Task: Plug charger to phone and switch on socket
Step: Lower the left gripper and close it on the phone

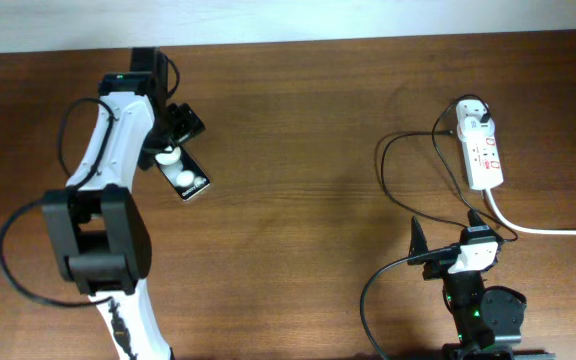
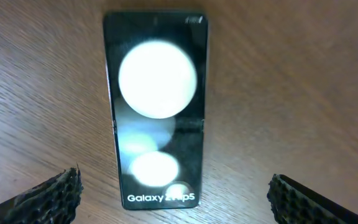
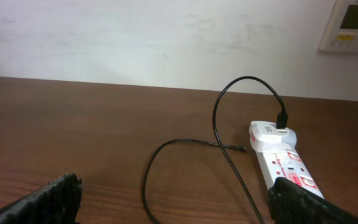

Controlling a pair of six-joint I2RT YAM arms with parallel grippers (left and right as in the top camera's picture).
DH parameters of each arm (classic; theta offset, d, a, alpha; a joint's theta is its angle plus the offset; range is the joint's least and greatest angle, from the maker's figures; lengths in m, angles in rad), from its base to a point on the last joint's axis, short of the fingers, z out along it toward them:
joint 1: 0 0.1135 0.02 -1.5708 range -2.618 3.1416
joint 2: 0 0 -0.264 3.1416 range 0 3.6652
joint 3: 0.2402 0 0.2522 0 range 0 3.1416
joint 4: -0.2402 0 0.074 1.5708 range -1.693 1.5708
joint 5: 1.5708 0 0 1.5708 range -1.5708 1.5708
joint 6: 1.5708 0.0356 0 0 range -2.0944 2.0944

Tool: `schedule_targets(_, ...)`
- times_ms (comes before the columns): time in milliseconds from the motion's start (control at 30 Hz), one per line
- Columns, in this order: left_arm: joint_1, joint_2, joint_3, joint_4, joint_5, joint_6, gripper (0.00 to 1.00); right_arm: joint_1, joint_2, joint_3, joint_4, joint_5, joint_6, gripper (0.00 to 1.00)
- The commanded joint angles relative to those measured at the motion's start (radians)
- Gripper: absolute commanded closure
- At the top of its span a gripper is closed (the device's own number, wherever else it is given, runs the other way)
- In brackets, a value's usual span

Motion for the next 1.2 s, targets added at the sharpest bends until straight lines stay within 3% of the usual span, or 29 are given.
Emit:
schedule_targets(0, 0.021, 0.048, 0.021, -0.019, 0.021, 0.041, 0.01, -0.006, -0.009, -0.009, 0.000, 0.008, 0.000, 0.01)
schedule_targets(933, 0.043, 0.199, 0.019, 0.053, 0.034, 0.085, 0.00, -0.006, -0.009, -0.009, 0.000, 0.008, 0.000, 0.01)
schedule_targets(1033, 0.043, 0.199, 0.019, 0.053, 0.049, 0.085, 0.13, -0.006, -0.009, -0.009, 0.000, 0.008, 0.000, 0.01)
schedule_targets(1167, 0.043, 0.199, 0.017, 0.052, 0.061, 0.085, 0.22, -0.006, -0.009, -0.009, 0.000, 0.008, 0.000, 0.01)
